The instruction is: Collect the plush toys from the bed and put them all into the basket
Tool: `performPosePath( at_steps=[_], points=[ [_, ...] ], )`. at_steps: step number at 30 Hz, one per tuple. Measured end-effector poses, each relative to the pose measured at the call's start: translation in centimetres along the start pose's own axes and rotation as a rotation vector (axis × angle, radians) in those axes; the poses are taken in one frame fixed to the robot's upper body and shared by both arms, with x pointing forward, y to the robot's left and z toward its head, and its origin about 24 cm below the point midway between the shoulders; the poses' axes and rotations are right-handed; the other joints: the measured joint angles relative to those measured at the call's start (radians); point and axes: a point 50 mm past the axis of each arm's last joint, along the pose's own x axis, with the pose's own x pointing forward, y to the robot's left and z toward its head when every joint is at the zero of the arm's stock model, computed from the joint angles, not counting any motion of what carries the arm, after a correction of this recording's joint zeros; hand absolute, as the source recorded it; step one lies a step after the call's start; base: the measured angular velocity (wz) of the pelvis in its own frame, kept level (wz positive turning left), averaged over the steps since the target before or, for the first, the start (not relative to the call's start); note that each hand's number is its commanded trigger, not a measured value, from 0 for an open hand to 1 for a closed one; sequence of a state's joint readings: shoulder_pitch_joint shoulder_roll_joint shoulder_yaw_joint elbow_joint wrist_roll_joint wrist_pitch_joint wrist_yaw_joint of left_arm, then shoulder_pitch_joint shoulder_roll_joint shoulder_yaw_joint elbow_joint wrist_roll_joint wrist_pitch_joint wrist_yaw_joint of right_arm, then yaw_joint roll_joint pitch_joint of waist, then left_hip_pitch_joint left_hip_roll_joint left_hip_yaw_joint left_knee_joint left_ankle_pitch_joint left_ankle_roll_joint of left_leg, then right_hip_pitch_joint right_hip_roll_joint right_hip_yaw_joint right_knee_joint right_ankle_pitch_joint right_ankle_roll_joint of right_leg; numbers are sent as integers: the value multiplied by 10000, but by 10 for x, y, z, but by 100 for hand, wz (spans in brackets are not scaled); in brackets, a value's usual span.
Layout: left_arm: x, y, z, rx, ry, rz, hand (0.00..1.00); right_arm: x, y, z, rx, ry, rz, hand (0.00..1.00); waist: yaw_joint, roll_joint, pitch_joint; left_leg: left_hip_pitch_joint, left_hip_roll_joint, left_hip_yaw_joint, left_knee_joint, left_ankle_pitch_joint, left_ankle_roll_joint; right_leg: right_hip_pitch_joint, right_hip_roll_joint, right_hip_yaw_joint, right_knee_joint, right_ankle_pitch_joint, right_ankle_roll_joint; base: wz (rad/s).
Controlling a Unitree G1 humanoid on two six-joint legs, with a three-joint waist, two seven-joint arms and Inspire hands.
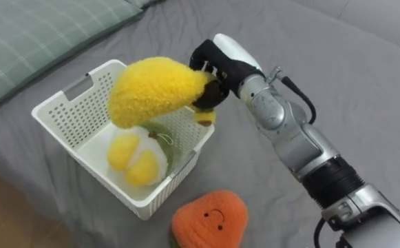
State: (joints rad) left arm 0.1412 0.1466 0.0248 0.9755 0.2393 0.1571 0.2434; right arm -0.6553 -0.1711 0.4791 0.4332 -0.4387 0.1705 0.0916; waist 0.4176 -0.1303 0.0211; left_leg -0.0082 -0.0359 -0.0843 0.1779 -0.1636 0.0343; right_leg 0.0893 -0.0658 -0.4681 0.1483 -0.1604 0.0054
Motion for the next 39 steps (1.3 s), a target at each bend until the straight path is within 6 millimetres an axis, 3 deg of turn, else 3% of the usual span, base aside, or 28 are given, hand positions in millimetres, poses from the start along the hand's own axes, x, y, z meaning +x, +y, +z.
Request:
performPosePath(
  at_steps=[1, 11, 19, 39],
  points=[
    [0, 0, 0, 14, 48, -15, 0, 0, 0, 0, -121, 75, -5, 0, 48, -5, 3, -21, -14, -24, 27, 6, 9, 2, -3, -19, 0, 0, 0, 13],
    [0, 2, 3, 130, 23, -72, 0, 3, 12, 0, -222, 387, 402, 0, 338, -66, -1, -22, -121, -296, 109, 40, 36, 151, -35, -28, 4, -18, 29, 9],
    [0, 2, 6, 95, -107, -142, 0, 3, 16, -6, -199, 684, 603, 0, 538, -241, 13, -7, -122, -317, 108, 50, 28, 178, -34, 5, 7, -17, 29, 0],
    [-1, 2, 5, 115, -66, -243, 0, 3, 17, -9, -171, 816, 755, 0, 527, -184, 55, 17, -122, -317, 108, 52, 30, 204, -31, 4, 4, -17, 30, 0]
  ],
)
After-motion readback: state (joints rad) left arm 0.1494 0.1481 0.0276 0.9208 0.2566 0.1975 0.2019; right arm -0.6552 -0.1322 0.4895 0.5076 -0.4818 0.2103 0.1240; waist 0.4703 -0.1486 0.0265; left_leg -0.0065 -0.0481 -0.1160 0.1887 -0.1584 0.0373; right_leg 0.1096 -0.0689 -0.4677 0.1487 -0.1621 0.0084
